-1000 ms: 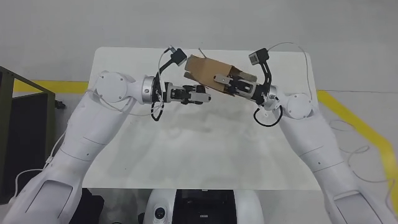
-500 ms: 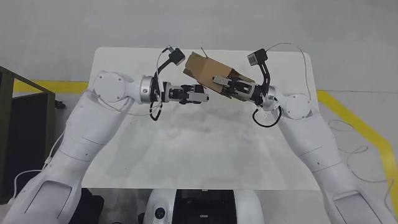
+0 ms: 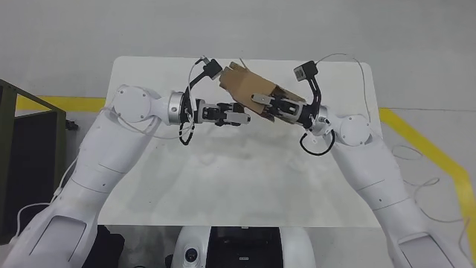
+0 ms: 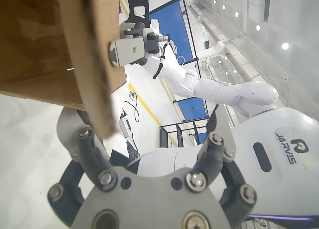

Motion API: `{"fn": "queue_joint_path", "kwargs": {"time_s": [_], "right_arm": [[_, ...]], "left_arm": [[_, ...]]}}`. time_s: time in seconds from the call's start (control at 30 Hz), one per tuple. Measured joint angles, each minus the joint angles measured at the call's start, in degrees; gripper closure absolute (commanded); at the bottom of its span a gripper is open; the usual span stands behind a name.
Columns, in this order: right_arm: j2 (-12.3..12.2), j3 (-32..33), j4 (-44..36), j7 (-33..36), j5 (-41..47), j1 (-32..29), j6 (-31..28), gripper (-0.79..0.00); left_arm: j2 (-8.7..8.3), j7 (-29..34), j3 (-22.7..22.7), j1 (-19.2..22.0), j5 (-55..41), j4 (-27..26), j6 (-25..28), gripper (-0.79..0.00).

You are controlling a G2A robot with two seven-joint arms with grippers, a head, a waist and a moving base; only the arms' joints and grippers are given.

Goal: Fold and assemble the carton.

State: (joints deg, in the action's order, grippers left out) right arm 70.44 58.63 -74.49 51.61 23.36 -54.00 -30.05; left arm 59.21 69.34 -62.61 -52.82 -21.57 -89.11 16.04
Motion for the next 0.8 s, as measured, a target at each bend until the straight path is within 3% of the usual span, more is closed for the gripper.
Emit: {"fn": "queue_joint_path", "kwargs": {"time_s": [0.37, 0.8], "right_arm": [[0.04, 0.50, 0.26, 0.52, 0.15, 0.09, 0.37, 0.000], [-0.64, 3.40, 6.55, 8.38, 4.52, 1.74, 0.96, 0.000]], "left_arm": [[-0.16, 0.25, -0.73, -0.07, -0.38, 0.21, 0.50, -0.785], [-1.57, -3.64, -8.10, -2.91, 0.47, 2.24, 2.23, -0.785]]}}
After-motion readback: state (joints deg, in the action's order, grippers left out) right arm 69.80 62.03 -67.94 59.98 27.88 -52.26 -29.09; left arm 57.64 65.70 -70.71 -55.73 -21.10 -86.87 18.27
